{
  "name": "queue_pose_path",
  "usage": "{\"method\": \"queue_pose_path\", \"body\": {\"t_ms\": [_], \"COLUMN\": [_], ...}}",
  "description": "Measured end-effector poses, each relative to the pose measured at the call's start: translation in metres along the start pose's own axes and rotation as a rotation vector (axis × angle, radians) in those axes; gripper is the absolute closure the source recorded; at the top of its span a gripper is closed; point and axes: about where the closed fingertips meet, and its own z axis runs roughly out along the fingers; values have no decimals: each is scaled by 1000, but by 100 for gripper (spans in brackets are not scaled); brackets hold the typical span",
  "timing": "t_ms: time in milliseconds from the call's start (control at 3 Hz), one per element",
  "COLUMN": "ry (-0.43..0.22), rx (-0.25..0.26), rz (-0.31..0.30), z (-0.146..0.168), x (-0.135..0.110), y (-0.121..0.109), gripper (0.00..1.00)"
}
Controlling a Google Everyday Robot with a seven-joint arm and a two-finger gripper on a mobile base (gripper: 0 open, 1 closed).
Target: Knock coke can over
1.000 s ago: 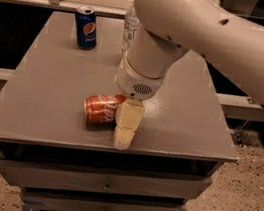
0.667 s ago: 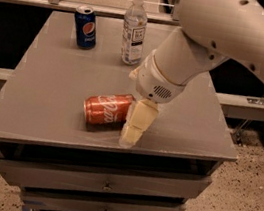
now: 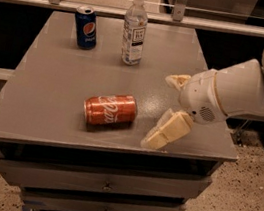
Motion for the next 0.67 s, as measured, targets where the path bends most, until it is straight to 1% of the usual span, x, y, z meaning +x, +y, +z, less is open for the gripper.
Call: {"method": "queue_pose_path", "body": {"t_ms": [333, 667], "ry": [-80, -80], "rx": [20, 16], "rz": [29, 29], "z": [-16, -15], "x": [-8, -10], "y": [2, 3], "gripper": [0, 0]}}
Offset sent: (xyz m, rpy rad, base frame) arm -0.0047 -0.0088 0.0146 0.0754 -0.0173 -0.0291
